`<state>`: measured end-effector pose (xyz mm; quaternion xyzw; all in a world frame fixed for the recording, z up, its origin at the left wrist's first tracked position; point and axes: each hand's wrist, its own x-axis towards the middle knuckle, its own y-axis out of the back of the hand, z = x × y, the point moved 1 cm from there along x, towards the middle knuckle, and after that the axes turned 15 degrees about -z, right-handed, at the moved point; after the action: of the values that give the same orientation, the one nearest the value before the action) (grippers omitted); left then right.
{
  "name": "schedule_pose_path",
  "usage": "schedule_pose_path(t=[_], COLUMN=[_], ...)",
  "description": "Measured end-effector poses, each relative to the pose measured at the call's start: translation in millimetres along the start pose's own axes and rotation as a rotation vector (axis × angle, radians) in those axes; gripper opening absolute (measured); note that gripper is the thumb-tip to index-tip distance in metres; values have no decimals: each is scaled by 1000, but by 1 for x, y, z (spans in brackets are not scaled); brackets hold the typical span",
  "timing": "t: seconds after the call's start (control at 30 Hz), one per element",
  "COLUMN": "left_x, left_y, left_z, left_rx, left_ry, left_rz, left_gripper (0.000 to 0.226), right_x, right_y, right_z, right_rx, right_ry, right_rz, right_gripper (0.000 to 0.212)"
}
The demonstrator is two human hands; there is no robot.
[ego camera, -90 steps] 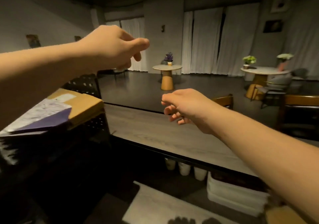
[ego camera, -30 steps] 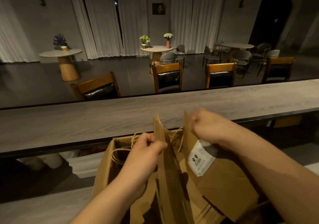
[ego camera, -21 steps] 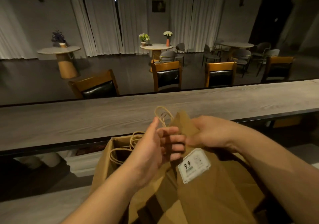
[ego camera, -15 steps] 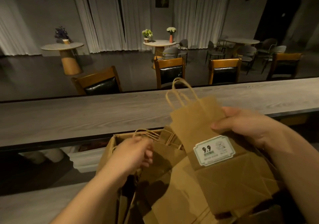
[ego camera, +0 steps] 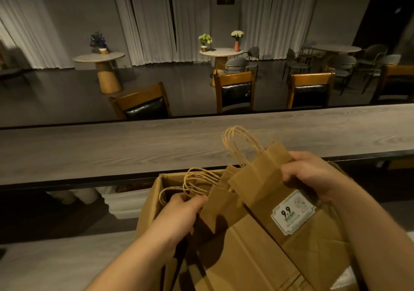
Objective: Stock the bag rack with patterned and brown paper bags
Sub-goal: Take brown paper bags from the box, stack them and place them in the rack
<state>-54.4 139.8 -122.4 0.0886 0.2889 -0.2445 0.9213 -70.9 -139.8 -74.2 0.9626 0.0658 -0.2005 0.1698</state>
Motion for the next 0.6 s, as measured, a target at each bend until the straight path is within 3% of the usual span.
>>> schedule_pose_path(t=[0.1, 0.2, 0.3, 0.37, 0.47, 0.53, 0.6], left_x=[3, 3, 6, 7, 8, 7, 11], left_y=[5, 3, 6, 7, 8, 6, 7], left_z=[-4, -2, 1, 4, 7, 9, 8], left_rx=[-166, -77, -156, -238, -184, -172, -140], left_ry=[-60, -113, -149, -189, -139, -108, -120], left_rz=[29, 73, 87, 86, 70, 37, 56], left_gripper=[95, 101, 90, 74, 47, 47, 60], right_x=[2, 2, 5, 7, 9, 9, 9], right_y=[-1, 1, 0, -1, -2, -2, -1], right_z=[3, 4, 7, 8, 7, 7, 8], right_rx=[-36, -41, -60, -83, -87, -88, -81], right_ry=[31, 53, 59, 65, 75, 82, 85], right_rz=[-43, -69, -80, -85, -108, -115, -112], right_gripper=[15, 15, 14, 15, 18, 18, 17])
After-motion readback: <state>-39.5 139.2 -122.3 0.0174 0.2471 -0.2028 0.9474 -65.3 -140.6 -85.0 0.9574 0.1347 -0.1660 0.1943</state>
